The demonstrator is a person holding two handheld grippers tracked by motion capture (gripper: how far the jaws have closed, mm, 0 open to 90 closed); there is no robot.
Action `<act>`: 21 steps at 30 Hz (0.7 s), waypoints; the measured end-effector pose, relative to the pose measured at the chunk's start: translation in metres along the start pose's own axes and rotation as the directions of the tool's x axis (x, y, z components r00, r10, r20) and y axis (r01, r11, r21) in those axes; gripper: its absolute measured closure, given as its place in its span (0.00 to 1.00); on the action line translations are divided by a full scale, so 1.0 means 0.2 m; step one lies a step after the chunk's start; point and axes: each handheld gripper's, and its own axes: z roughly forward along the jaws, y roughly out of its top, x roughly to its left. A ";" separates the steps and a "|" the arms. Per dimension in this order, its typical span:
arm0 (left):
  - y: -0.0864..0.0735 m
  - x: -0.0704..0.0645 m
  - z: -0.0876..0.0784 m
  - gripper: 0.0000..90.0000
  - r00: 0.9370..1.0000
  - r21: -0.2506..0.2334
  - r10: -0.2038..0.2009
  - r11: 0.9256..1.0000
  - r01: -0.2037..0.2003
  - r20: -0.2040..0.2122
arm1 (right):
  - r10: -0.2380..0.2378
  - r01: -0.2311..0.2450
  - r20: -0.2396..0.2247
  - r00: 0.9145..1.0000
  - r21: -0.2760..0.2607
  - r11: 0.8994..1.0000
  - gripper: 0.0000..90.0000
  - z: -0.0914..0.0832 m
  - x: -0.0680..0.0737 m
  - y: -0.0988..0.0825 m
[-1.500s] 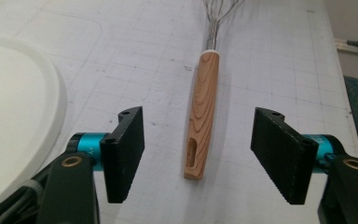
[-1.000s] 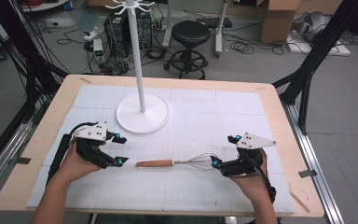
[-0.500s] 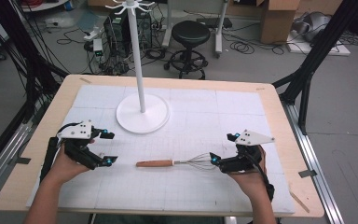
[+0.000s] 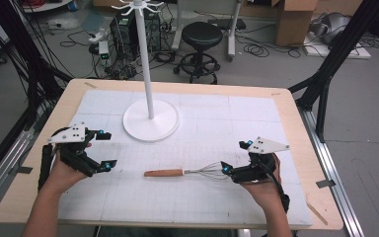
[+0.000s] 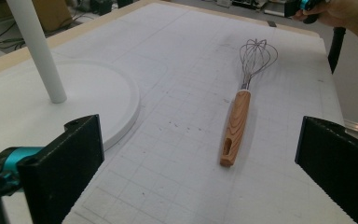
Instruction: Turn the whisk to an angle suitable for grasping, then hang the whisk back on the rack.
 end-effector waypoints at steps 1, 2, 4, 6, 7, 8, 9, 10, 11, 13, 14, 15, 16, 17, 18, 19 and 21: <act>0.00 0.00 0.00 0.02 1.000 0.002 0.002 1.000 -0.002 -0.001 | -0.008 0.008 0.001 1.000 0.000 1.000 0.04 0.00 0.00 0.00; 0.00 0.00 0.00 0.02 1.000 0.002 0.003 1.000 -0.003 -0.001 | -0.004 0.004 0.001 1.000 0.003 1.000 0.04 0.00 0.00 0.00; 0.00 0.00 0.00 0.02 1.000 -0.001 0.002 1.000 -0.002 0.000 | -0.003 0.003 0.003 1.000 0.004 1.000 0.04 0.00 0.00 0.00; 0.00 0.00 0.00 0.02 1.000 -0.008 -0.001 1.000 0.001 -0.002 | -0.003 0.003 0.005 1.000 0.003 1.000 0.04 0.00 0.00 0.01; 0.00 0.01 -0.01 0.02 1.000 -0.013 -0.004 1.000 0.004 0.001 | 0.001 -0.001 0.007 1.000 0.006 1.000 0.04 0.00 0.00 0.01; 0.00 0.01 0.00 0.02 1.000 -0.020 -0.010 1.000 0.010 -0.001 | -0.002 0.002 0.011 1.000 0.000 1.000 0.04 0.00 0.01 0.01; 0.00 0.01 0.00 0.02 1.000 -0.024 -0.007 1.000 0.007 0.001 | 0.001 -0.001 0.008 1.000 -0.001 1.000 0.04 0.01 0.01 0.02; 0.00 0.02 0.00 0.02 1.000 -0.024 -0.005 1.000 0.005 0.003 | -0.006 0.006 0.004 1.000 0.006 1.000 0.04 0.01 0.02 0.02; 0.01 0.02 0.00 0.02 1.000 -0.024 -0.005 1.000 0.005 0.000 | -0.015 0.015 0.001 1.000 0.010 1.000 0.04 0.01 0.02 0.02; 0.01 0.01 0.01 0.02 1.000 -0.022 -0.001 1.000 0.001 -0.010 | -0.033 0.033 -0.005 0.999 0.012 0.999 0.04 0.01 0.04 0.04; 0.01 0.01 0.00 0.02 1.000 -0.016 0.005 1.000 -0.005 -0.010 | -0.038 0.038 -0.006 0.999 0.008 0.999 0.04 0.01 0.04 0.06; 0.02 0.01 0.00 0.02 1.000 -0.012 0.006 1.000 -0.006 -0.014 | -0.038 0.038 -0.014 0.999 0.003 0.999 0.04 0.01 0.04 0.07; 0.02 0.00 0.00 0.02 1.000 -0.012 0.008 1.000 -0.008 -0.016 | -0.045 0.045 -0.020 0.999 0.005 0.999 0.04 0.01 0.04 0.09; 0.02 0.00 -0.01 0.02 1.000 -0.016 0.009 1.000 -0.009 -0.017 | -0.051 0.052 -0.027 0.998 0.019 0.998 0.04 0.03 0.04 0.11; 0.02 0.00 -0.01 0.02 1.000 -0.020 0.007 1.000 -0.007 -0.018 | -0.062 0.063 -0.030 0.998 0.036 0.997 0.04 0.04 0.04 0.13; 0.02 0.00 -0.02 0.02 1.000 -0.022 0.005 1.000 -0.005 -0.014 | -0.077 0.078 -0.037 0.996 0.054 0.995 0.04 0.06 0.05 0.15; 0.02 0.00 0.00 0.02 1.000 -0.014 0.009 1.000 -0.010 -0.008 | -0.100 0.104 -0.054 0.993 0.072 0.992 0.04 0.09 0.06 0.20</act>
